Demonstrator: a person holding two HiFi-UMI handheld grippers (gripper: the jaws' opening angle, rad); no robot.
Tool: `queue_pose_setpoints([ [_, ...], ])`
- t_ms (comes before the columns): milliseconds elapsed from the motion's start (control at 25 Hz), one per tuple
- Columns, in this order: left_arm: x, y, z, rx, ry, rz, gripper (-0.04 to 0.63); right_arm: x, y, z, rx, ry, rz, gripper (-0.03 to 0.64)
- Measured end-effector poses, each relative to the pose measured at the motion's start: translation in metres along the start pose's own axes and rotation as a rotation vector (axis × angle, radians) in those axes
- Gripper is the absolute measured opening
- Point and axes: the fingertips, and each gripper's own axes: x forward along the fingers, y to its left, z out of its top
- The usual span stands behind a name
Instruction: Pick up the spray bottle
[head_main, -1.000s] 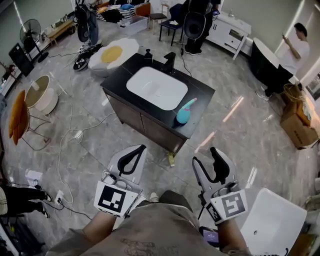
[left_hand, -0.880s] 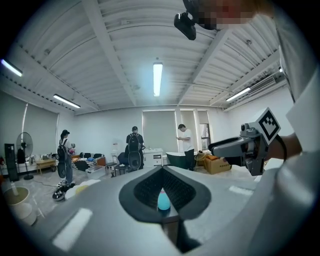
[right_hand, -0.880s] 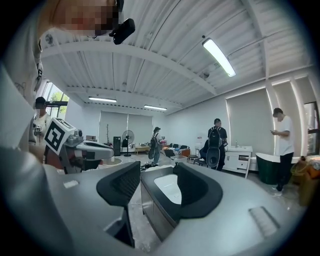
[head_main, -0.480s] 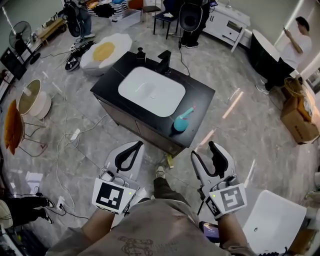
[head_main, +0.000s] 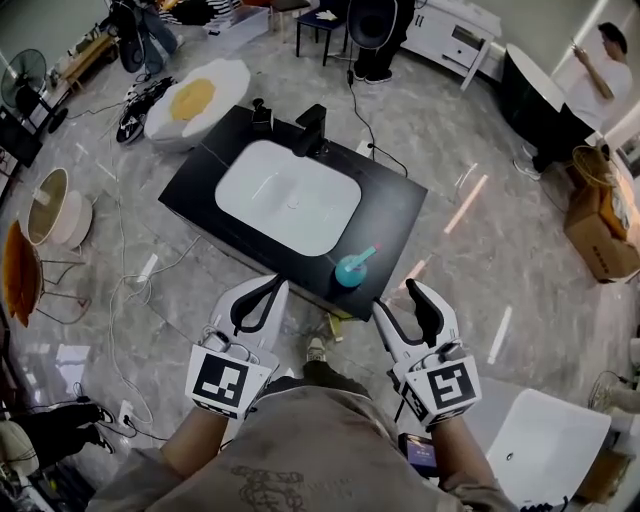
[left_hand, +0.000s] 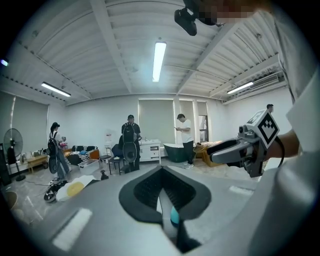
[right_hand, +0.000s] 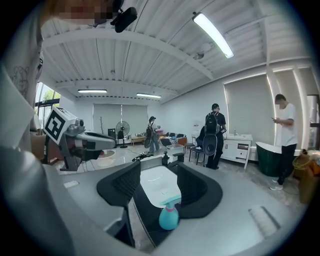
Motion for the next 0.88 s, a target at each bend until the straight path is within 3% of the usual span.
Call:
queue_pose_setpoints([
  [400,0.056,0.004,-0.005,0.021,0.049,-0.044,0.0,0.028,-0.038,-0.02,0.036,0.036,-0.019,0.242],
  [880,0.085,0.006,-0.019,0.055,0.102,-0.096,0.0,0.035,-0.049,-0.039,0.07,0.049,-0.044,0.252],
])
